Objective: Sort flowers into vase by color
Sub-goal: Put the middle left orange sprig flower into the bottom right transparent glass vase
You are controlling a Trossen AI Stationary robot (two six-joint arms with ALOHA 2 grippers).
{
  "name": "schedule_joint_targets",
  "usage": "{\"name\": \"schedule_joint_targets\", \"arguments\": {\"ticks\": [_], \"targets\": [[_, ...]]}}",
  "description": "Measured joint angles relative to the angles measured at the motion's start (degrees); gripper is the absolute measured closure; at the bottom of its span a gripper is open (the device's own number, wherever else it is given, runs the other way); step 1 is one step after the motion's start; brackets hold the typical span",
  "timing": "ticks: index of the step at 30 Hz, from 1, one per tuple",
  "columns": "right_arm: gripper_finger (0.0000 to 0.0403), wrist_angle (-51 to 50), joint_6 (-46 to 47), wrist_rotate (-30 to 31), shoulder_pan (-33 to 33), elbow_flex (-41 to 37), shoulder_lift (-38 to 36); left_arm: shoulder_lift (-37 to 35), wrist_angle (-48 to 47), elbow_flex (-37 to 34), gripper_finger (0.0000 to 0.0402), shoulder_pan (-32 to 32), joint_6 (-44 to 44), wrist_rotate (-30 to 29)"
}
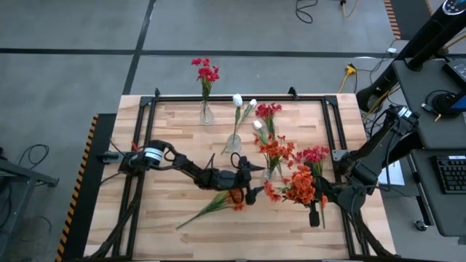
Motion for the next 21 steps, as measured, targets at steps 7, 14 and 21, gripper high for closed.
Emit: {"name": "schedule_joint_targets", "arguments": {"ticks": [7,14,21], "targets": [[0.0365,0.00,-0.02,0.54,0.00,0.00,0.00,0.01,-0.01,0.71,0.0065,0.51,0.57,-0.02],[0.0365,0.00,-0.04,1.40,0.00,-0.07,0.00,0.01,0.04,0.71,0.0065,0.78,0.92,0.01],[0.0365,0.00,-0.04,1.42,0.00,-0.07,0.00,0.01,1.20,0.71,0.0065,0.84,1.14,0.42]]}}
